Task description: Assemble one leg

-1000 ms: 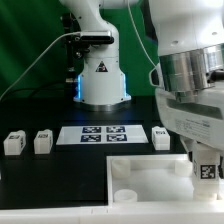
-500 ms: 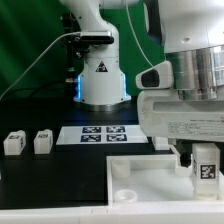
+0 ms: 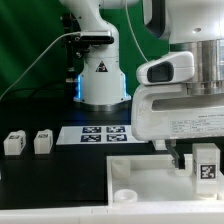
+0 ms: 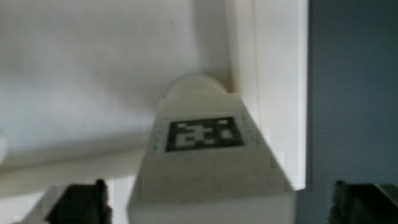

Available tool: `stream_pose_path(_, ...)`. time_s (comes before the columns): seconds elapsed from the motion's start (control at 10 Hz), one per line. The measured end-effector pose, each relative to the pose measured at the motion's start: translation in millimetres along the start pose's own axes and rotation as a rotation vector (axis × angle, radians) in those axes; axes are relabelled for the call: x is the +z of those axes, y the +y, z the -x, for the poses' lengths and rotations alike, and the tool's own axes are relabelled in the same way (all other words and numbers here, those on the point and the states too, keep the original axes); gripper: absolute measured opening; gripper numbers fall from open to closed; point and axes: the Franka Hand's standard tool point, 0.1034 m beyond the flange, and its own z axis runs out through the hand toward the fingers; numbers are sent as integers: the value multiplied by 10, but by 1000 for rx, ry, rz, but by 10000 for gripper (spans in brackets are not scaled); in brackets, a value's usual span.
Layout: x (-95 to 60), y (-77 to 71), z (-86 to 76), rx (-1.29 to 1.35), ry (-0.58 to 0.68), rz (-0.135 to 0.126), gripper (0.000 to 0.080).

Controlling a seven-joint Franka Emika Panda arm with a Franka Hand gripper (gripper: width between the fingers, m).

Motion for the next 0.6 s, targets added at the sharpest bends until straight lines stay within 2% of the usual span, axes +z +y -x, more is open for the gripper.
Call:
stream_pose_path(0.1, 1, -4, 2, 29, -1, -3, 520)
stream_pose_path(0.2, 3, -23, 9, 173, -4, -12, 384)
stream_pose_path(0.3, 15, 10, 18, 255, -8, -8, 297)
stream_pose_path(0.5, 18, 21, 14, 451, -12, -13, 297)
stream_pose_path(0.6, 25, 44, 3, 617, -24, -27, 297)
